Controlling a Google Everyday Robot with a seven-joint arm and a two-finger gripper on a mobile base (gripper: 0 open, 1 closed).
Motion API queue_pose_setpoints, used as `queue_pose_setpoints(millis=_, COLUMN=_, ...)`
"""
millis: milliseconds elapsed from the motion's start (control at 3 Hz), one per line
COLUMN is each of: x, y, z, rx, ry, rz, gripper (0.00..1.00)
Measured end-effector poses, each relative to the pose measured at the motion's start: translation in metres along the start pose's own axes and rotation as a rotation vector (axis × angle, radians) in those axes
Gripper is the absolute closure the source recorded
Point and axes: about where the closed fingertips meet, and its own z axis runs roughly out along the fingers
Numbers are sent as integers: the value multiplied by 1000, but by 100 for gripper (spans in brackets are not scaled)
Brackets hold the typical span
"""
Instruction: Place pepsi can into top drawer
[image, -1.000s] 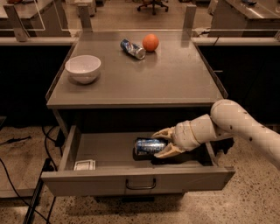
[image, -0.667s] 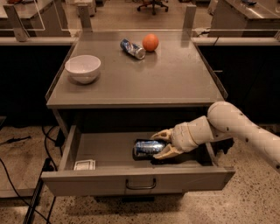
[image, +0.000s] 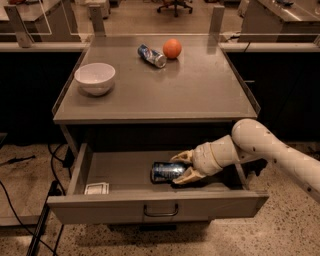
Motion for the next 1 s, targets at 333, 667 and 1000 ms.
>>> queue_pose_setpoints(millis=333, x=0, y=0, z=0, rx=0, ry=0, rz=0, gripper=75)
queue_pose_setpoints(millis=667, x=0, y=0, z=0, rx=0, ry=0, rz=0, gripper=51)
queue_pose_setpoints(millis=1000, x=0, y=0, z=0, rx=0, ry=0, rz=0, gripper=29)
